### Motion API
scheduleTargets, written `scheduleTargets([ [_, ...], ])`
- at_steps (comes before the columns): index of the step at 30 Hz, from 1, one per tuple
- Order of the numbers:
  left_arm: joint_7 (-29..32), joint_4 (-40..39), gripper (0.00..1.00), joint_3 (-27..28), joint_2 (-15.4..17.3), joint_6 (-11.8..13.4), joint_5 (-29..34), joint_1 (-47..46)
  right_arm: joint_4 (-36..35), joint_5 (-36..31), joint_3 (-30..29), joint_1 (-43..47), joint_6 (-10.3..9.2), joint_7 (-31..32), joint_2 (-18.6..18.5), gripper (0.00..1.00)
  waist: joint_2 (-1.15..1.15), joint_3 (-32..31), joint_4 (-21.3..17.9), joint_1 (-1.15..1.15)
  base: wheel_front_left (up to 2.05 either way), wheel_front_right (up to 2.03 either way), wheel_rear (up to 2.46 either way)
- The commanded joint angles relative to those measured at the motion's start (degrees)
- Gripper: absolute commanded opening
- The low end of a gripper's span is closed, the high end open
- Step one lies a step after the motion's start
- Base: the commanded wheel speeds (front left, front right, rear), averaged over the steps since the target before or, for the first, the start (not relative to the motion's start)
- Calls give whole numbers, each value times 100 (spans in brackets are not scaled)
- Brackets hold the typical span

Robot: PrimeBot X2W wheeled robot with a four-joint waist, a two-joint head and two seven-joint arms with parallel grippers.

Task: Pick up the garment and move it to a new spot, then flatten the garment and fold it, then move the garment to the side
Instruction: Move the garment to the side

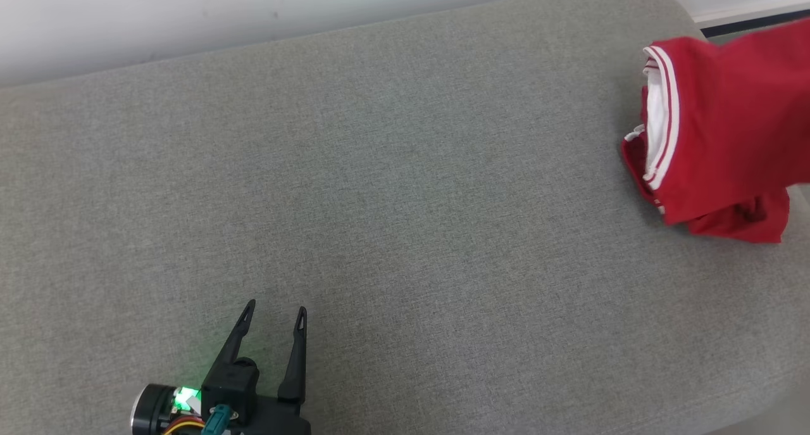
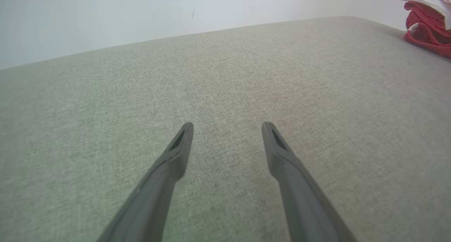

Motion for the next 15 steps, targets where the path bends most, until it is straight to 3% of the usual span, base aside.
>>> scheduleTargets([
  [1, -15, 10, 100, 10, 26, 34, 48, -24, -96, -213, -337, 81, -18, 20, 4, 100, -1, 22, 44, -1, 0, 0, 0],
  [5, -15, 35, 100, 46, 35, 31, 24, 1, -419, -728, -913, 170, -18, -89, 265, 100, -1, 6, 56, -1, 0, 0, 0],
  [9, -16, 27, 100, 89, 32, 77, -1, 29, -585, -939, -1041, 217, -18, -202, 543, 100, -1, -36, 55, -1, 0, 0, 0],
  [15, -16, -22, 100, 246, 36, 164, -46, 124, -1444, -576, -357, 487, -18, -262, 1390, 100, -1, -152, 27, -1, 0, 0, 0],
])
